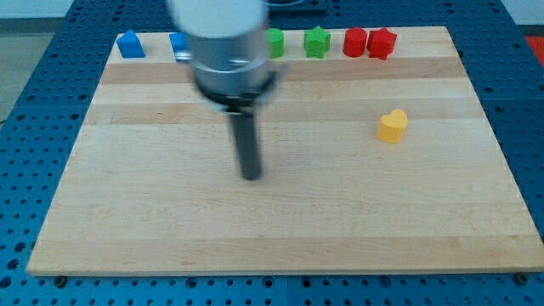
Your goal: Push the yellow heart towards the top right
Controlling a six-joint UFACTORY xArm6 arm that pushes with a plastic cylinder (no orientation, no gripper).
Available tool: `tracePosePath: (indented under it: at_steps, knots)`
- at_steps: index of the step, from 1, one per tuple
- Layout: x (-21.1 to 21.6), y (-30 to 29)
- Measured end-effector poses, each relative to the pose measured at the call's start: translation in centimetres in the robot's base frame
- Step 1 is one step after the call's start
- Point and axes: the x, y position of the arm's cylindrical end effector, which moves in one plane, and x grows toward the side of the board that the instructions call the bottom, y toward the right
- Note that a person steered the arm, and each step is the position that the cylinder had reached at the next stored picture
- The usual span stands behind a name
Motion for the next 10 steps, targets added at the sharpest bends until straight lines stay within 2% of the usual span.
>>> tracePosePath:
  at_steps: [1,2,3,4,5,6,7,8,9,10]
  knots:
    - [-1.2,8.6]
    - [-6.4,13.0]
    - [-8.2,18.8]
    - [-8.1,19.4]
    - [-5.4,19.4]
    - [-6.0,22.7]
    - [-9.8,25.7]
    - [-12.2,27.0]
    - [-16.5,26.7]
    - [-17.0,26.4]
